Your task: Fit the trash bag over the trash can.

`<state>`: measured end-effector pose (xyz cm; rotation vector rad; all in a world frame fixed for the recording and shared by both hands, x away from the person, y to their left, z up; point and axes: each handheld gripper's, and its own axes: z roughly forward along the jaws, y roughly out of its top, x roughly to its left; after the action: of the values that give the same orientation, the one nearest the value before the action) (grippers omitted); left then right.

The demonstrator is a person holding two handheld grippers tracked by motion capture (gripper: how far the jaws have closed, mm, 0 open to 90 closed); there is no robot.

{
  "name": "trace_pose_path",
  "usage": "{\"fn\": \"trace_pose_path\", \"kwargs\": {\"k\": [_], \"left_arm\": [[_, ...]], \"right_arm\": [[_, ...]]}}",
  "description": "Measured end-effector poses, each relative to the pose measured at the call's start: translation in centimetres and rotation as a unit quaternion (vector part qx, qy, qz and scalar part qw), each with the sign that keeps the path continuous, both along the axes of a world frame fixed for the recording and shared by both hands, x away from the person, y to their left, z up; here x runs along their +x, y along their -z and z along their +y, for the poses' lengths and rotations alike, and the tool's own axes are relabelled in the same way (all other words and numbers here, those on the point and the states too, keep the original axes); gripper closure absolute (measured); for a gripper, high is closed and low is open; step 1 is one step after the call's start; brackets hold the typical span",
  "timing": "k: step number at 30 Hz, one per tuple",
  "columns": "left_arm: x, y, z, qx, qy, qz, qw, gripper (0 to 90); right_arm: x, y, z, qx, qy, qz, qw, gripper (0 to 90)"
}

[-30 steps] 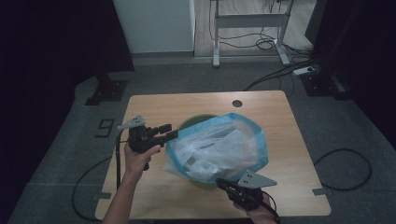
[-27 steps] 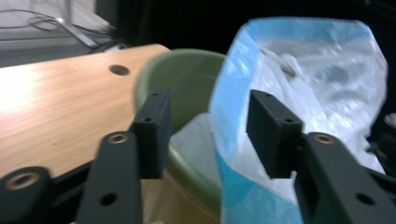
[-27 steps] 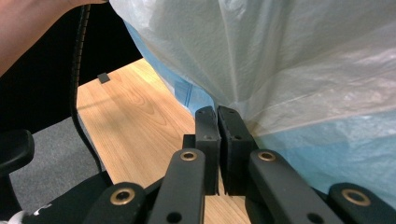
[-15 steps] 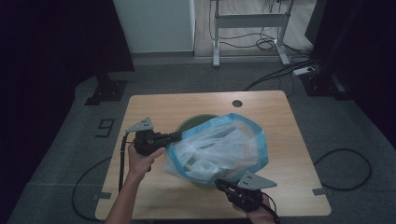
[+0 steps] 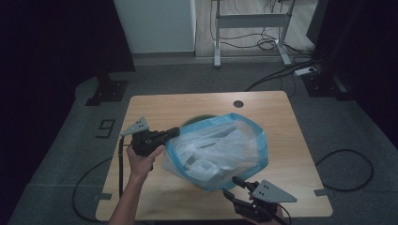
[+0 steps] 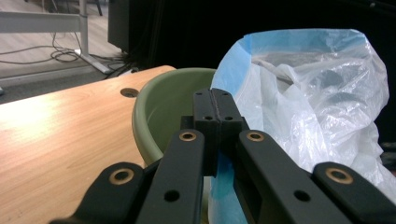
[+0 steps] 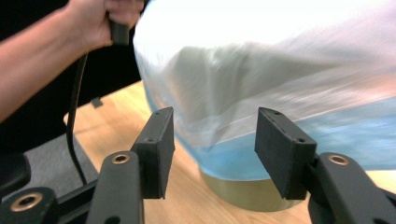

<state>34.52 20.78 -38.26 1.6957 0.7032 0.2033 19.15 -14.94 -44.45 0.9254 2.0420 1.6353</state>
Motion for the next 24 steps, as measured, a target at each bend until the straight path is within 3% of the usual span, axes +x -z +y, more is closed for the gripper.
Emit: {"fn": "trace_pose_path", "kwargs": {"k": [4,8,14,17,24], "left_arm": [[-0.1,0.0,0.1,-0.002,-0.013,-0.004,0.9999,90.0],[-0.1,0.0,0.2,-0.001,-0.022,-0.006,0.9997,90.0],[-0.2,0.0,0.4,-0.009,-0.033,-0.012,0.9993,90.0],[-0.2,0.1,0.4,-0.010,-0.036,-0.013,0.9992,90.0],[-0.1,0.3,0.5,-0.016,-0.042,-0.015,0.9989,90.0]], "right_arm": [[-0.6,-1.7,-1.3,0.009,0.022,-0.021,0.9995,43.3],[-0.7,-4.0,-2.9,0.019,0.055,-0.050,0.9970,41.6],[0.4,-6.5,-4.9,0.009,0.100,-0.074,0.9922,40.3],[1.5,-7.2,-5.7,0.009,0.116,-0.070,0.9907,39.5],[4.2,-7.9,-6.3,0.002,0.124,-0.052,0.9909,39.4]]}}
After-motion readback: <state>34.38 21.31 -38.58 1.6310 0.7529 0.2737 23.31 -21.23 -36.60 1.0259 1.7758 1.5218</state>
